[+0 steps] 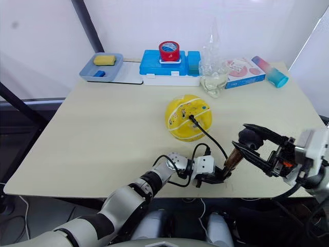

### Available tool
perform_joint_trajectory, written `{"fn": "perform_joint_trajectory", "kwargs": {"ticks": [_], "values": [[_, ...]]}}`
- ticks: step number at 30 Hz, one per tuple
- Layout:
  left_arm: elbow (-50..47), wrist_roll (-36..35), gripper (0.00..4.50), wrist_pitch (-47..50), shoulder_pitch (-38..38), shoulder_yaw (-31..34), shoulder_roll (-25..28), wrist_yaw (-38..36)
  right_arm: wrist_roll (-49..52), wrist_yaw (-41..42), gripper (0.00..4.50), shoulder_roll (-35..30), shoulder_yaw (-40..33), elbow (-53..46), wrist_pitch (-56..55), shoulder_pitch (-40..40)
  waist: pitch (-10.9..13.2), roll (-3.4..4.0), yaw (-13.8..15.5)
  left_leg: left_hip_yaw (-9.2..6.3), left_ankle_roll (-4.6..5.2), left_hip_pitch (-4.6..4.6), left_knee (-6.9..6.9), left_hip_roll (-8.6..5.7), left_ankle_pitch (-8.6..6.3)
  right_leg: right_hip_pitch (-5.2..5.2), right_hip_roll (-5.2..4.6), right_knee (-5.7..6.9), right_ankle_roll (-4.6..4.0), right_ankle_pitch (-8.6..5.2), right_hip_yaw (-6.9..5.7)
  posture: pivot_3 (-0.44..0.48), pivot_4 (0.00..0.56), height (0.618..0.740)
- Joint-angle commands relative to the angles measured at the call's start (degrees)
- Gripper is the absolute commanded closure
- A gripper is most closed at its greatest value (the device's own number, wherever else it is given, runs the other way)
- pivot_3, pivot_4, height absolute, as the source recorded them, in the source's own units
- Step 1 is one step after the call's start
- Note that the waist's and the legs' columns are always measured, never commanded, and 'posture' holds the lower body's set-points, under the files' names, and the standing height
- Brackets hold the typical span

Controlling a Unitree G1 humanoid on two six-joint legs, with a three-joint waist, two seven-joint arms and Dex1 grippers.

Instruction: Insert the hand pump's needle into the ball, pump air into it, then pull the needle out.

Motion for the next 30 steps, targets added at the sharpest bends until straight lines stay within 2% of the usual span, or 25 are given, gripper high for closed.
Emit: {"fn": "perform_joint_trajectory", "kwargs": {"ticks": [1, 8, 14, 18, 23, 30], "values": [[1.07, 1.64, 3.4, 1.09, 0.19, -0.98, 0.09, 0.4, -6.88, 1.95, 2.43, 1.87, 5.47, 6.51, -3.02, 1.55, -0.02, 0.03, -0.02, 0.02, 0.01, 0.0, 0.01, 0.0, -0.01, 0.0, 0.0, 0.0, 0.0, 0.0, 0.02, 0.0, 0.15, 0.737], [1.03, 1.71, 3.4, 0.99, 0.24, -1.02, 0.2, 0.38, -15.53, 3.61, 2.43, 6.07, 13.14, 16.45, -11.71, 1.8, -0.15, -0.09, -0.33, 0.43, 0.27, 0.03, 0.16, 0.03, -0.2, -0.13, -0.1, 0.05, 0.05, 0.03, 0.22, 0.0, 0.15, 0.737], [0.82, 1.52, 3.4, 0.65, 0.54, -0.88, 0.76, 0.14, -12.15, 2.64, 2.43, 5.58, 9.92, 11.92, -12.86, 1.8, -0.22, -0.19, -0.98, 0.65, 0.39, 0.07, 0.34, 0.06, -0.36, -0.13, -0.31, 0.1, 0.06, 0.05, 0.15, 0.0, 0.15, 0.737], [0.78, 1.61, 3.4, 0.63, 0.74, -1.01, 1.01, -0.25, -7.18, 2.44, 2.43, 2.61, 4.92, 5.56, -10.01, 2.78, -0.18, -0.1, -0.97, 0.91, 0.51, 0.06, 0.35, 0.04, -0.45, -0.26, -0.69, 0.14, 0.15, 0.11, -0.1, 0.0, 0.15, 0.737], [0.76, 1.7, 3.4, 0.68, 0.63, -1.04, 1.22, -0.53, 2.99, 0.03, 2.44, -2.34, -4.82, -1.71, -3.57, 1.69, -0.09, 0.16, -0.95, 1.22, 0.55, -0.04, 0.37, 0.03, -0.62, -0.5, -0.86, 0.13, 0.17, 0.12, -0.19, 0.0, 0.15, 0.737], [0.71, 1.76, 3.4, 0.62, 0.65, -1.12, 1.33, -0.91, 17.32, -3.57, 2.44, -9.17, -18.24, -5.13, 4.46, -1.1, 0.03, 0.02, -0.98, 1.27, 0.57, -0.03, 0.38, 0.05, -0.65, -0.49, -0.85, 0.05, 0.44, 0.28, -0.19, 0.0, 0.15, 0.737]]}}
